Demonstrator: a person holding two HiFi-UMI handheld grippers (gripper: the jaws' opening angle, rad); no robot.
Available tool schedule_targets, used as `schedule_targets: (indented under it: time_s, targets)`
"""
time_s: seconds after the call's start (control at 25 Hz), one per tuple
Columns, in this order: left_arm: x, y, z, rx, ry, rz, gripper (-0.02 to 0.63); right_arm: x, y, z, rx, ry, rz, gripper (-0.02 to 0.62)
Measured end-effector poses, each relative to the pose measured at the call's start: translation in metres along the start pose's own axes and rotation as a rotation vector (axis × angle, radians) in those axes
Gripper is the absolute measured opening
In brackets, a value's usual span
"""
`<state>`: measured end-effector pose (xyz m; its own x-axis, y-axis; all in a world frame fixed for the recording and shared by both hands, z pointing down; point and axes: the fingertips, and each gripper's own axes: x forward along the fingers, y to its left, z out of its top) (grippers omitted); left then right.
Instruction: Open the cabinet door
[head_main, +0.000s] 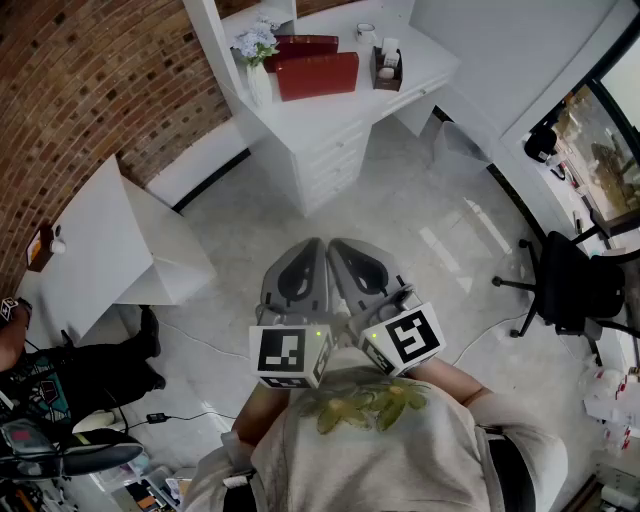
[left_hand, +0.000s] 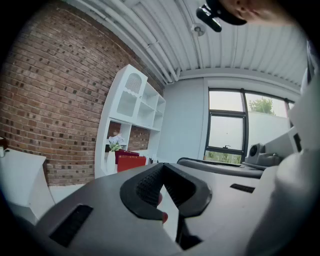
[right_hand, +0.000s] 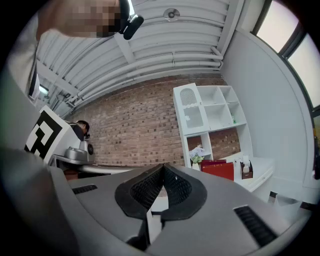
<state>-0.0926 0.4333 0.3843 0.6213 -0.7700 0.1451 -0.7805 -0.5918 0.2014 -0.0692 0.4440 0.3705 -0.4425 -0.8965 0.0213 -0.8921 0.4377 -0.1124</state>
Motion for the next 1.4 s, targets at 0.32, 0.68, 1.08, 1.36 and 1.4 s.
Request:
schedule_targets:
  time_s: [0.32, 0.68, 1.08, 1.36, 1.4]
  targets:
    - [0.025, 0.010, 0.012, 0.019, -0.005, 0.014, 0.009, 0.018, -0.015, 0.005, 0.006, -0.010, 0.013, 0.023]
    - [0.059, 0.020, 0.022, 0.012, -0.003, 0.013, 0.009, 0.049, -0.046, 0.013, 0.027, -0.033, 0.014, 0.023]
    - [0.109, 0.032, 0.036, 0.021, -0.026, 0.048, 0.009, 0.078, -0.083, 0.020, 0.038, -0.035, 0.057, 0.023]
    - [0.123, 0.036, 0.043, 0.028, -0.037, 0.080, 0.009, 0.089, -0.093, 0.021, 0.053, -0.041, 0.101, 0.023]
    - [0.123, 0.038, 0.043, 0.028, -0.037, 0.084, 0.009, 0.091, -0.093, 0.020, 0.054, -0.043, 0.107, 0.023]
